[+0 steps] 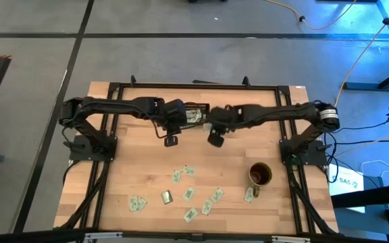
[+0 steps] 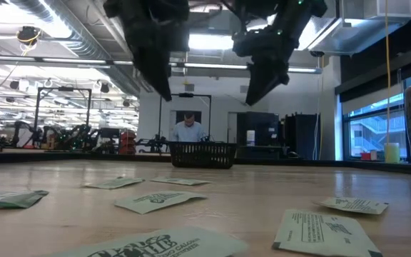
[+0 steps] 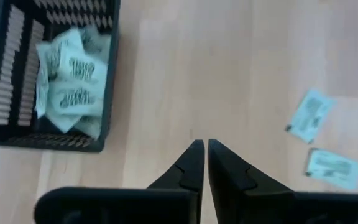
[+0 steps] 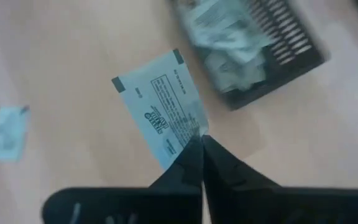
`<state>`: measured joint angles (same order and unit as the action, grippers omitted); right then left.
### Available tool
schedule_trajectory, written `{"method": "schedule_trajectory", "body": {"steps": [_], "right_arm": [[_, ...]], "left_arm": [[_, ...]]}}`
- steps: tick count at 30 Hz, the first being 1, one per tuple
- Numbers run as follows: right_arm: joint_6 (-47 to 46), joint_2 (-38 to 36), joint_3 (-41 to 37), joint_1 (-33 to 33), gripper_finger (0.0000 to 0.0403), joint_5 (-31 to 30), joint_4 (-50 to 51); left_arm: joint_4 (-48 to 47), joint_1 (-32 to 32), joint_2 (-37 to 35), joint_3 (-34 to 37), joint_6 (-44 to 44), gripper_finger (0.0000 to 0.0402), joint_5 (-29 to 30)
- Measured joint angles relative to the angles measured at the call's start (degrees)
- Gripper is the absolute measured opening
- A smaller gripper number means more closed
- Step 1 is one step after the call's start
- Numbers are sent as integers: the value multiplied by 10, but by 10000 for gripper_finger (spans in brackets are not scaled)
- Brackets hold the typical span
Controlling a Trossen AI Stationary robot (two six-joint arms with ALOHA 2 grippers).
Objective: Pick and place Stevia / Truvia into bins
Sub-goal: Put the white stevia packet into the black bin
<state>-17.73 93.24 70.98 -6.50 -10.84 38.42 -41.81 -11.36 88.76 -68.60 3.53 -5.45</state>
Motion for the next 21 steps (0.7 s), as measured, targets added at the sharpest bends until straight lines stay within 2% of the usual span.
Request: {"method": "schedule_trajectory", "body": {"steps": [4,11,21], "right_arm": [[28,-2,0,-50,0,4,-36],[120,24,1,-120,0,67,-150],[186,97,1,-143,0,80,-191]], "left_arm": [[5,20,-24,0,-11,15,0],[36,50,-27,0,-70,15,11],[97,97,-21,0,-103,15,16]]}}
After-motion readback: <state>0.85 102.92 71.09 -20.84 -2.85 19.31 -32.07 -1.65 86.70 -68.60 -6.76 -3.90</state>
